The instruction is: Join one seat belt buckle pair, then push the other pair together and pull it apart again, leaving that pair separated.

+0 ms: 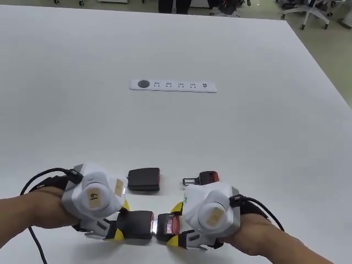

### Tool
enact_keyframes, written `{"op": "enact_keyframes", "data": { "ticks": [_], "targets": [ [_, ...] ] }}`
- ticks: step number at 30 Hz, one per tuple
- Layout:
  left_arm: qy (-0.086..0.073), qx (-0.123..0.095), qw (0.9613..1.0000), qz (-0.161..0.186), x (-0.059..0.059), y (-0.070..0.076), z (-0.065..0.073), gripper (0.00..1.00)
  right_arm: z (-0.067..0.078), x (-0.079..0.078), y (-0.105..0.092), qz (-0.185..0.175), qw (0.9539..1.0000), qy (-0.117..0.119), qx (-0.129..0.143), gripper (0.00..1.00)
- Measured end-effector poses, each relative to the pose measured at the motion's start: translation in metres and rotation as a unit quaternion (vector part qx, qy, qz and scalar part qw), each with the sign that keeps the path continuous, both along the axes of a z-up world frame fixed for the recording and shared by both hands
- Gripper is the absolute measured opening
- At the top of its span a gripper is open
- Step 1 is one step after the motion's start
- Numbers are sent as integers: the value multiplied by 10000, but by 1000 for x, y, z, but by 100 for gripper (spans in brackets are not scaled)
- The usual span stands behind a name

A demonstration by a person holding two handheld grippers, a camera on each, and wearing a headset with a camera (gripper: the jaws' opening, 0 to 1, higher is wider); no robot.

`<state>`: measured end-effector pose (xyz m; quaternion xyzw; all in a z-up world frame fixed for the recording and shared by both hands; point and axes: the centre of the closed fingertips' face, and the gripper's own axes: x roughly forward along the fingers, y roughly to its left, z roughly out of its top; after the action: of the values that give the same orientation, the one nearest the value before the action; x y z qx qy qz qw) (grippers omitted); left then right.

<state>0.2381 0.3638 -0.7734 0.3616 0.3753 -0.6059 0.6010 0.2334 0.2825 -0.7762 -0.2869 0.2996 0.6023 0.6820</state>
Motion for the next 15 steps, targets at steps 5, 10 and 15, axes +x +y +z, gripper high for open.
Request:
{"op": "enact_keyframes", "data": {
  "ticks": [5,10,15],
  "targets": [
    [9,210,9998,3,1,-3,-2,29,-2,1,0,-3,9999,-6,-115,29],
    [116,-45,9999,-38,-3,-4,-2,29,-2,-3,-5,140,9999,-23,-16,29],
    [65,105,9999,-94,-5,-6,-2,30,-2,-3,-1,107,9999,30,48,30]
  ]
}}
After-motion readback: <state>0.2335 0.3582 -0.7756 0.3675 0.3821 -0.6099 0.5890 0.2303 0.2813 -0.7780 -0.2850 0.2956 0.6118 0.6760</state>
